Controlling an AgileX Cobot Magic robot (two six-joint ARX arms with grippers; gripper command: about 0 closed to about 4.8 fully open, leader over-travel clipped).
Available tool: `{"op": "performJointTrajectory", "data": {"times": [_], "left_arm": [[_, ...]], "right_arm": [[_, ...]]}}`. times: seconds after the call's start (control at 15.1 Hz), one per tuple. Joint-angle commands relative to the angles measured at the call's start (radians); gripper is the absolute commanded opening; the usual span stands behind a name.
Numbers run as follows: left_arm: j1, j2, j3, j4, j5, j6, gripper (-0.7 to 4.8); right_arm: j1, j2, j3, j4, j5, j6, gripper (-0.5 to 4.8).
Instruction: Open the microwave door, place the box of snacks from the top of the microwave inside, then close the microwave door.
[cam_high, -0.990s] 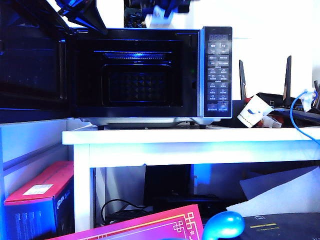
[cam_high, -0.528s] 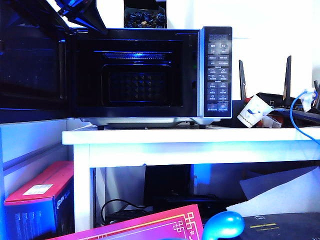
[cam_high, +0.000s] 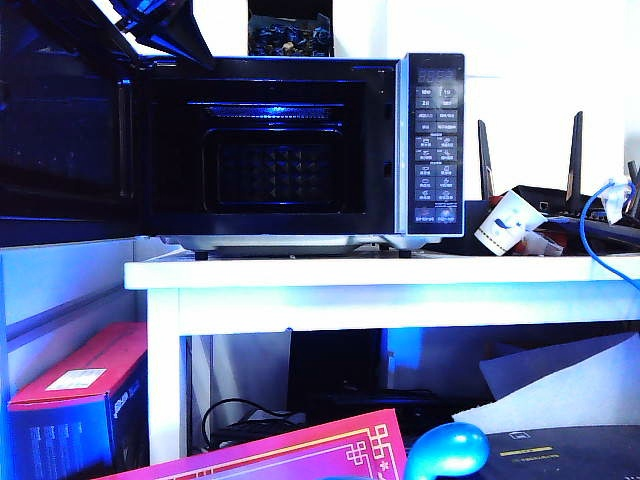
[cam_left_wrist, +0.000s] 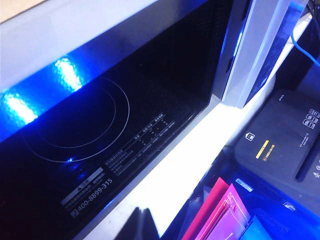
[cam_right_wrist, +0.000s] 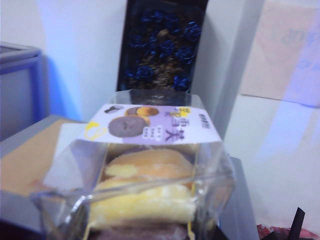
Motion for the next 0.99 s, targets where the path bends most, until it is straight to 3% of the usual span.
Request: {"op": "performJointTrajectory", "data": {"times": [0.07,0.4,0.73,0.99], "left_arm": [[0.001,0.007,-0.005,-0.043,0.005,-0.020,-0.06],[0.001,0.007,-0.006,-0.043,0.005,-0.020,-0.06],[0.001,0.007,-0.006,-0.043,0.005,-0.020,-0.06],[0.001,0.007,-0.006,-0.043,0.005,-0.020,-0.06]], "right_arm": [[0.001,-0.036,0.007,-0.039,-0.028,0.026,2.74],[0.001,-0.104,0.007,-0.156,-0.050,0.051,2.79],[0.001,-0.150,0.007,-0.229,-0.140,0.058,2.83],[0.001,-0.149,0.007,-0.229,-0.132,0.081,2.82]]}}
